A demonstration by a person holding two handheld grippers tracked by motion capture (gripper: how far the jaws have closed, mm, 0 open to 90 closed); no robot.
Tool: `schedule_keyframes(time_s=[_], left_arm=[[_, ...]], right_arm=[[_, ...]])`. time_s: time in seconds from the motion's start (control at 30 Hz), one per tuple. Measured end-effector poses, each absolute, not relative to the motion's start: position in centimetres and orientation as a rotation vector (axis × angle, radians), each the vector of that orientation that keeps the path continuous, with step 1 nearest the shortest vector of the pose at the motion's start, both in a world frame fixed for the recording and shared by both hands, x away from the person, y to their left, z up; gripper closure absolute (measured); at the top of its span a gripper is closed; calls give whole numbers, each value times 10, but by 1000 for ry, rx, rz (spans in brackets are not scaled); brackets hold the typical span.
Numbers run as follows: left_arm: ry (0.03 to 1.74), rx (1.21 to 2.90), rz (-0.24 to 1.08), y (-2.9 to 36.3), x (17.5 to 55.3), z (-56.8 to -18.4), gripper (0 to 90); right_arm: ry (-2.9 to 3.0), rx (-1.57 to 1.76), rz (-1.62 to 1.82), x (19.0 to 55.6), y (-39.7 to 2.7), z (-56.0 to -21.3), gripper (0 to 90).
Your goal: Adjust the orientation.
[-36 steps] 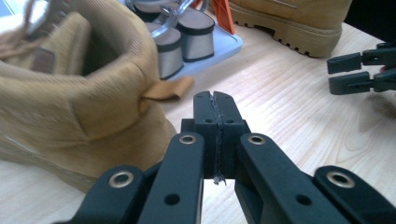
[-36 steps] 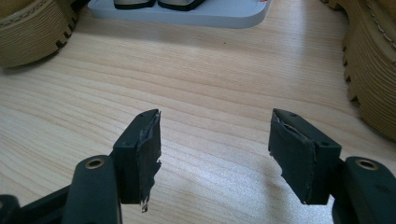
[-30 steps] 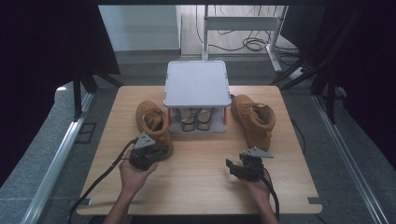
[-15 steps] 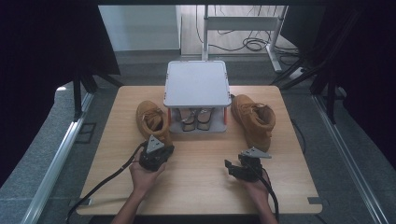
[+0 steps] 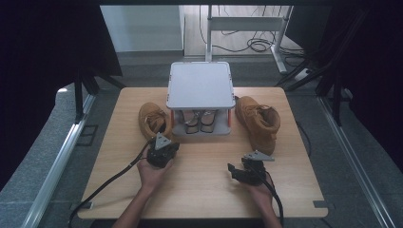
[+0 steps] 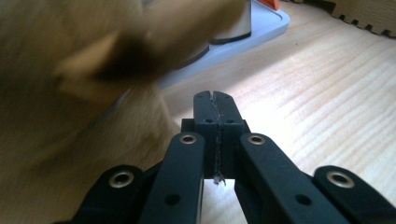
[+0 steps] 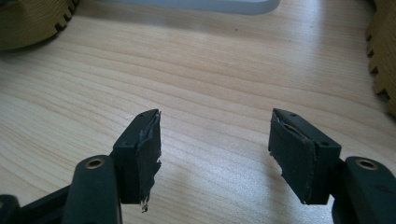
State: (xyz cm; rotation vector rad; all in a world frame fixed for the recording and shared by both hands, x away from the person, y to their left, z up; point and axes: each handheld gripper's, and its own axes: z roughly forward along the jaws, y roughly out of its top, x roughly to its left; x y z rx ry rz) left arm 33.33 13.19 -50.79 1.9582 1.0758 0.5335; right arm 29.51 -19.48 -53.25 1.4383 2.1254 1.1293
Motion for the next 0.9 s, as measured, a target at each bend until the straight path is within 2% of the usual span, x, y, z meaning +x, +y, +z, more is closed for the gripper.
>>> schedule_keyframes(time_s=[0.37,0.9], left_arm=[[1085,1964,541,136,335,-509,900],[1097,1964,479,152,331,-506,900]], right_arm=[[2123,1434,1120,293,-196,-532,346],[2111,1437,1119,292,-201,-529,346]])
